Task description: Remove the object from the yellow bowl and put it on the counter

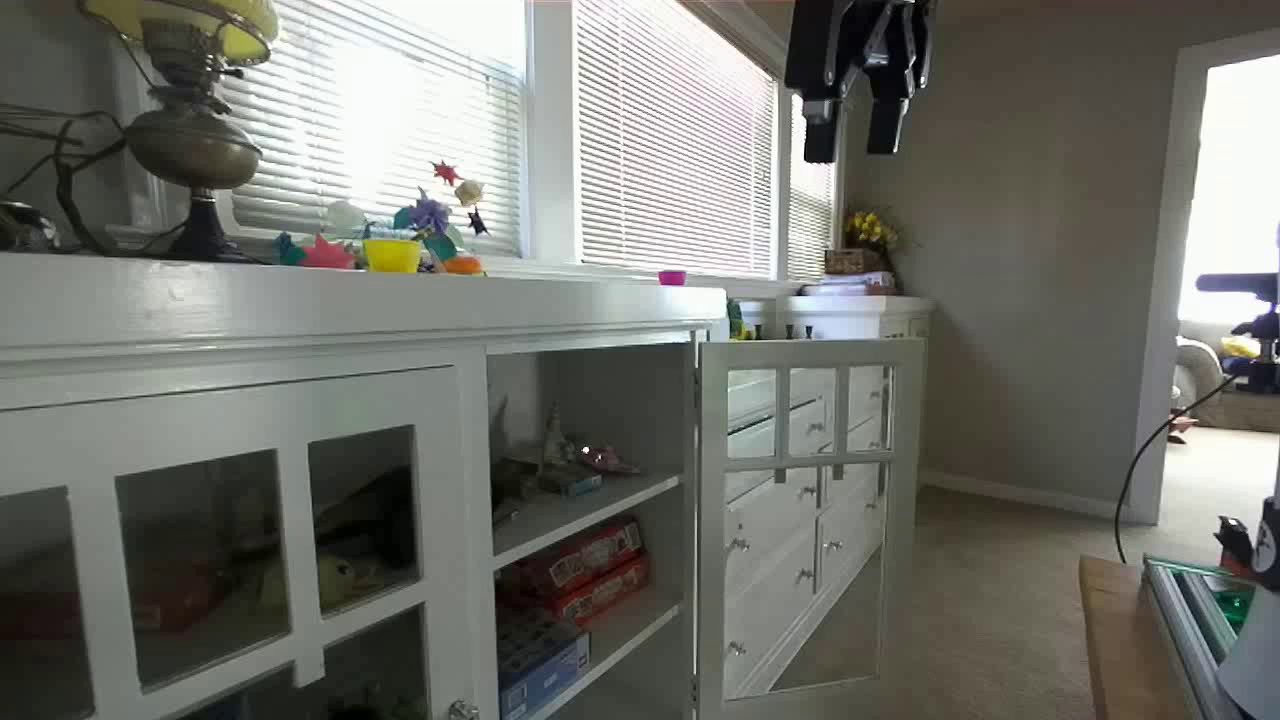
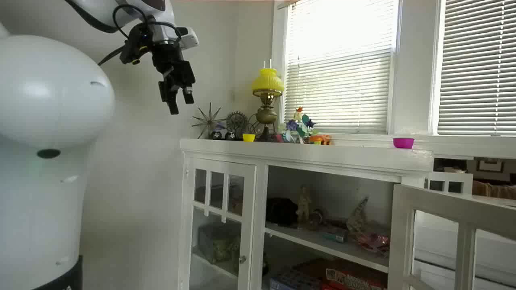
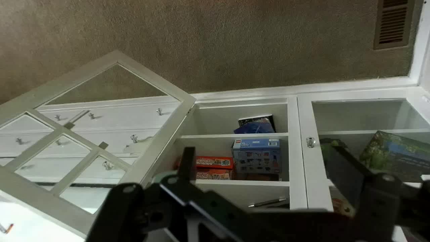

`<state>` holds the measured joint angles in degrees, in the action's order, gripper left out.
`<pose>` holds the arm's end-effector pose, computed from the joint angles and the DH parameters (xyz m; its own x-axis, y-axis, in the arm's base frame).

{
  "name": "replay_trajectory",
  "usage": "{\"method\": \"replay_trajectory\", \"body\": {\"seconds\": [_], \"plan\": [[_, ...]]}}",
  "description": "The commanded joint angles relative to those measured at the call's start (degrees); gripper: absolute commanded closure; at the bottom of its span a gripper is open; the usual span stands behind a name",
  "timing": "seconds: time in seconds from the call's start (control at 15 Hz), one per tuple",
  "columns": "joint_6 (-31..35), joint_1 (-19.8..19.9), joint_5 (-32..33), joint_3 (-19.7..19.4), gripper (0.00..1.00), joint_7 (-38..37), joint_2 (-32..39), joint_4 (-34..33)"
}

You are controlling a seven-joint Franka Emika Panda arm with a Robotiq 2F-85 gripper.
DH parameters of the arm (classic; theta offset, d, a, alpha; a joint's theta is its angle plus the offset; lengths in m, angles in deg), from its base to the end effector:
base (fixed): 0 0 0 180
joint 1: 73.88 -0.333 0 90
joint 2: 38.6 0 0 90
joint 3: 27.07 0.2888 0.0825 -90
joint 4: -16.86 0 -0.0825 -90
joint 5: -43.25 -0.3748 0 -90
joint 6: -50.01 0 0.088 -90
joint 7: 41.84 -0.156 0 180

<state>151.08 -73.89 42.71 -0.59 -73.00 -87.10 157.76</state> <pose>0.3020 0.1575 0.4840 0.9537 -0.1730 0.2461 -0.2311 -0.9451 0.2311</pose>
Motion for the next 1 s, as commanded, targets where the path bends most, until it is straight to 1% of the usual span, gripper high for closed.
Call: {"method": "replay_trajectory", "body": {"seconds": [0.0,0.27,0.4,0.6,0.73,0.93], "plan": [[-0.1,-1.3,0.9,-0.9,0.00,-0.9,0.5,-0.1],[-0.1,-1.3,0.9,-0.9,0.00,-0.9,0.5,-0.1],[0.7,-0.7,0.6,-1.0,0.00,-1.2,2.2,-0.8],[2.3,1.4,1.1,-2.0,0.00,-1.8,6.6,-3.4],[4.7,2.5,1.7,-2.7,0.00,-2.1,9.3,-4.7],[8.5,4.5,2.1,-3.9,0.00,-3.0,15.0,-8.5]]}}
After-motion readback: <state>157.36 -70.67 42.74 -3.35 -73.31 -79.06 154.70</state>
